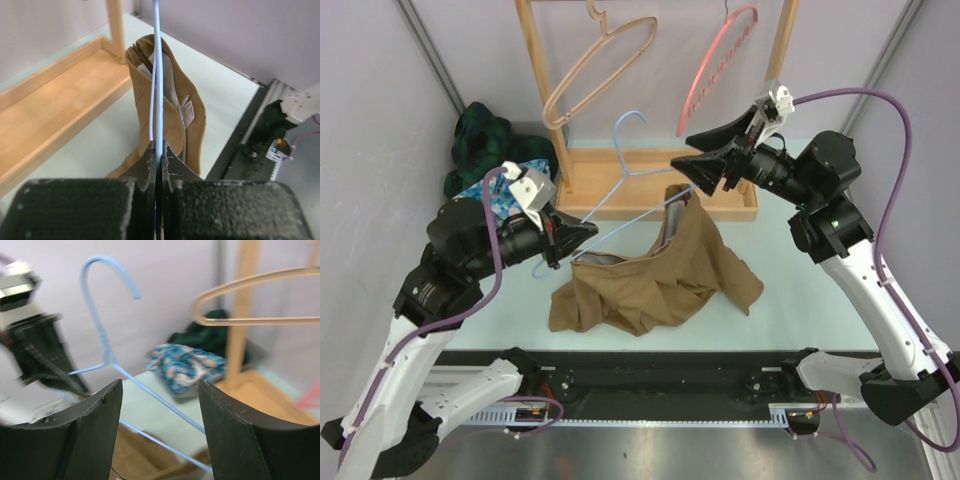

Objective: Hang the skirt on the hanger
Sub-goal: Pass the hanger from the right arm to the left, then hang the hanger with skirt onto the clothesline

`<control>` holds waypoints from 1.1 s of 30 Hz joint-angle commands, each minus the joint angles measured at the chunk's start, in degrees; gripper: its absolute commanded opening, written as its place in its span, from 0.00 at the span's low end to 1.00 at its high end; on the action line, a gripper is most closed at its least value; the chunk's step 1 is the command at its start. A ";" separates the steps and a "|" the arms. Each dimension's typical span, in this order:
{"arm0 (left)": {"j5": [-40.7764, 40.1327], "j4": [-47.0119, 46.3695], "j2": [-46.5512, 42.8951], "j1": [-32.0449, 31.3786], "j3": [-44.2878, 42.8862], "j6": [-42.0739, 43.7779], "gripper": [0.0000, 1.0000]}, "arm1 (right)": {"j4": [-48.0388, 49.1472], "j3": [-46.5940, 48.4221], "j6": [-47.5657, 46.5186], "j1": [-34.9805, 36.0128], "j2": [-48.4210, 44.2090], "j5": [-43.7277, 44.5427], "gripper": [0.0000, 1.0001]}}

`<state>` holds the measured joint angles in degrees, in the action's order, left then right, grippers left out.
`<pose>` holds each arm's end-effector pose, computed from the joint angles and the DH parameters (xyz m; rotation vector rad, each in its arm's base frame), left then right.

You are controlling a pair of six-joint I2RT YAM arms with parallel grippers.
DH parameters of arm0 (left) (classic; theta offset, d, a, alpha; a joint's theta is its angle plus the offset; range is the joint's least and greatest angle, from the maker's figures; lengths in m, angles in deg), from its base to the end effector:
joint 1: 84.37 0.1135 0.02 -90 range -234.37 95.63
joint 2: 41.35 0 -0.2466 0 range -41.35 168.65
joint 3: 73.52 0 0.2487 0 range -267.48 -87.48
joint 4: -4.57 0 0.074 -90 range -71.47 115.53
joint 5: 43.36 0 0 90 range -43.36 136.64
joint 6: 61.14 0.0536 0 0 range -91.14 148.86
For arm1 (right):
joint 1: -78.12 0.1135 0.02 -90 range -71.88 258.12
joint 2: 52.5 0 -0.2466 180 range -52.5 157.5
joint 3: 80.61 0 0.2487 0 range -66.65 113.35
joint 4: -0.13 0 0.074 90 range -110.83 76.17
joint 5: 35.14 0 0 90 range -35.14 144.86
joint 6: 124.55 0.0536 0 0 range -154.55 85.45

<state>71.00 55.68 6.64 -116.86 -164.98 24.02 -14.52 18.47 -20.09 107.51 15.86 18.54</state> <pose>0.1207 -0.1031 0.4515 0.7327 1.6063 -0.8405 0.2070 0.1530 0.5022 -0.7342 1.2212 1.0455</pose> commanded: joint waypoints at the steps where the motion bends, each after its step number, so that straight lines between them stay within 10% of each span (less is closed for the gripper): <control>1: -8.36 0.29 -3.86 -0.03 -4.77 4.04 0.00 | -3.97 0.31 -4.35 -0.38 -2.35 20.92 0.66; 11: -33.49 5.57 1.75 -0.03 -18.37 5.63 0.00 | -2.04 -1.98 -1.98 -0.38 -4.02 30.16 0.63; 33: -26.64 -10.58 41.92 -0.03 -55.04 1.06 0.00 | -7.66 -10.76 -2.33 -0.47 -15.53 33.77 0.63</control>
<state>44.18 60.14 46.63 -116.99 -214.37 27.58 -20.73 8.35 -22.61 107.20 1.68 51.04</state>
